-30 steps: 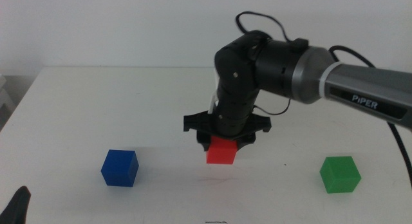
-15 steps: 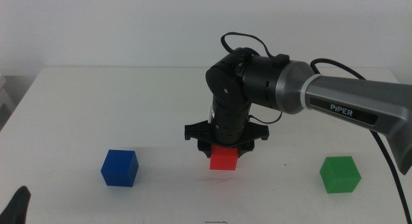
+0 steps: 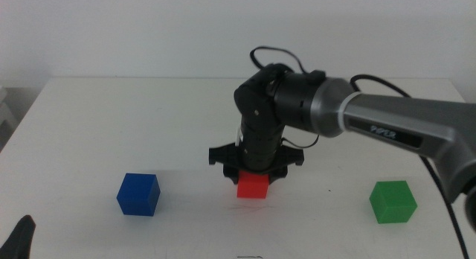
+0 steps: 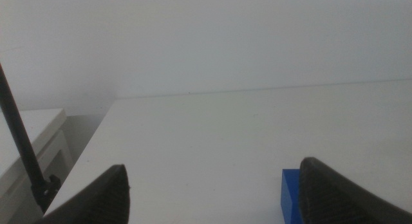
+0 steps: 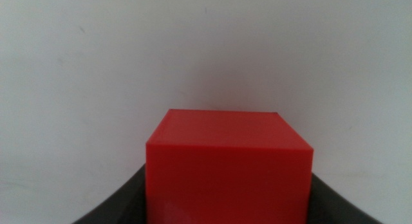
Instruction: Stack red cubes first, then green, then blue cubes in a specific spot.
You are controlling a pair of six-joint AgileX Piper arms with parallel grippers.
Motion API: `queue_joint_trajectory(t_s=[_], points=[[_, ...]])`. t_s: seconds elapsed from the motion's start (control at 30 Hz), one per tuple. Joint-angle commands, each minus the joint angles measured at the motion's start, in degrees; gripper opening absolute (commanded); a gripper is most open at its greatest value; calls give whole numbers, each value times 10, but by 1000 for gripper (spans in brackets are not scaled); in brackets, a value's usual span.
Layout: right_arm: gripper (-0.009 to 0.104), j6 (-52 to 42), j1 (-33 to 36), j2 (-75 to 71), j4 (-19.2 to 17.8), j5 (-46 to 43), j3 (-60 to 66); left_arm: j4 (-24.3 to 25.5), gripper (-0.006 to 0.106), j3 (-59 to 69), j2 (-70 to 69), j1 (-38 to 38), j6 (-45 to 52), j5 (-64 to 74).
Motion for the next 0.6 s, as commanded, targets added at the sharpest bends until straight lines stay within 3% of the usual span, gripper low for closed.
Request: queue_joint_trajectory(t_s=[0.0, 0.27, 0.43, 0.47, 0.5, 0.57], points=[[-1, 1, 4, -26, -11, 1, -10, -6, 87, -2, -11, 1, -7, -44], [1, 11, 4, -10, -14, 4, -10, -6, 87, -2, -11, 1, -7, -44], [15, 15, 4, -10, -16, 1, -10, -6, 87, -2, -11, 1, -7, -44], [42, 14, 4, -10, -17, -11, -10, -6, 87, -2, -11, 1, -7, -44], [58, 10, 4, -11, -17, -19, -10, -6, 87, -2, -11, 1, -7, -44], [74, 3, 4, -11, -18, -27, -10, -6, 87, -2, -11, 1, -7, -44]])
